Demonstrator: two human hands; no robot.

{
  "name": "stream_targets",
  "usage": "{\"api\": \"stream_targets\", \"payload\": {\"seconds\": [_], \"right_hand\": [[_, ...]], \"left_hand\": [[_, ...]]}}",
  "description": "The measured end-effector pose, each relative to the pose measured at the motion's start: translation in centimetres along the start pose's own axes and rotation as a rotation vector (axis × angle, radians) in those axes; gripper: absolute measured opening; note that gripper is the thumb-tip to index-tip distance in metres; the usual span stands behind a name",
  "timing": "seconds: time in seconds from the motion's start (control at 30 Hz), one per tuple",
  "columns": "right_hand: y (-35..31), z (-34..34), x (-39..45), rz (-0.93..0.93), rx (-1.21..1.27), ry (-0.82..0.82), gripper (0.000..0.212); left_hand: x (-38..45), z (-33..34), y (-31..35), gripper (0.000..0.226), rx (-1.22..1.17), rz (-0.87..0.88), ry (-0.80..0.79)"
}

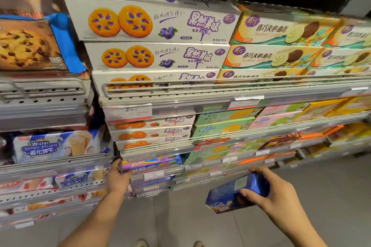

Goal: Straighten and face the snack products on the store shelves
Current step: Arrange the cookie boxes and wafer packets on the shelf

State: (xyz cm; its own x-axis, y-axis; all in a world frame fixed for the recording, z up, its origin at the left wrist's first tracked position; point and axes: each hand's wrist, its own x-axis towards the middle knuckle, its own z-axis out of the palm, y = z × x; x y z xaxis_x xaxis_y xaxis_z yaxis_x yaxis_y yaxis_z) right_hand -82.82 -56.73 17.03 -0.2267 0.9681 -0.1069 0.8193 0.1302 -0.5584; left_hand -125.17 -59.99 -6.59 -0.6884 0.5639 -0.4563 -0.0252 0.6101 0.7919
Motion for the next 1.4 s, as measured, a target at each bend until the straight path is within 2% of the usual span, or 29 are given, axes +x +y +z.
{"api": "stream_targets", "payload": {"seconds": [0.1, 0.13, 0.27, 0.47, 0.63, 0.77, 0.9, 0.97, 1.03, 1.1, 1.13, 1.3, 1.4], "right_hand": [[0.3, 0.0, -0.1, 0.019, -0.001, -0.007, 0.057], [0.3, 0.0, 0.0, 0.021, -0.001, -0.004, 0.057], [0.8, -0.4, 0.4, 0.009, -0.01, 0.01, 0.055], [1.1, -0.8, 0.9, -0.015, 0.008, 0.029, 0.055], [1.4, -0.7, 1.3, -0.026, 0.054, 0.026, 0.06], [1.1, -0.4, 1.6, -0.053, 0.102, 0.022, 0.061], [0.5, -0.2, 1.9, -0.047, 0.204, 0.056, 0.053], [0.3, 0.1, 1.9, -0.029, 0.31, 0.069, 0.051], [0.1, 0.8, 2.0, -0.016, 0.434, 0.085, 0.059], [0.0, 1.8, 2.1, 0.015, 0.541, 0.107, 0.072], [0.0, 2.5, 2.1, 0.036, 0.601, 0.105, 0.073], [-1.2, 6.1, 1.9, 0.077, 0.853, 0.048, 0.063], [-2.2, 7.8, 1.9, 0.078, 0.88, -0.032, 0.08]], "left_hand": [[0.0, 1.1, 0.2, 0.022, -0.15, -0.12, 0.115], [-0.2, 1.3, 0.4, 0.018, -0.171, -0.141, 0.132], [-0.3, 2.1, 0.1, 0.032, -0.1, -0.098, 0.145], [-0.6, 2.6, 1.3, 0.024, -0.006, -0.057, 0.16], [-0.9, 2.8, 2.4, 0.029, 0.086, -0.131, 0.115], [-1.4, 2.2, 2.9, 0.03, 0.007, -0.167, 0.096], [-3.9, 2.4, 0.9, 0.014, -0.015, -0.18, 0.133], [-7.6, 2.8, 0.5, 0.009, -0.005, -0.099, 0.021], [-11.4, 3.5, 0.8, 0.011, -0.072, -0.014, -0.201], [-14.2, 4.0, 1.9, 0.015, -0.142, -0.019, -0.428], [-15.2, 4.2, 2.5, 0.017, -0.175, -0.035, -0.483], [-16.8, 3.4, 4.9, 0.021, -0.323, -0.039, -0.404], [-16.4, 1.7, 5.0, 0.014, -0.292, -0.004, -0.378]]}}
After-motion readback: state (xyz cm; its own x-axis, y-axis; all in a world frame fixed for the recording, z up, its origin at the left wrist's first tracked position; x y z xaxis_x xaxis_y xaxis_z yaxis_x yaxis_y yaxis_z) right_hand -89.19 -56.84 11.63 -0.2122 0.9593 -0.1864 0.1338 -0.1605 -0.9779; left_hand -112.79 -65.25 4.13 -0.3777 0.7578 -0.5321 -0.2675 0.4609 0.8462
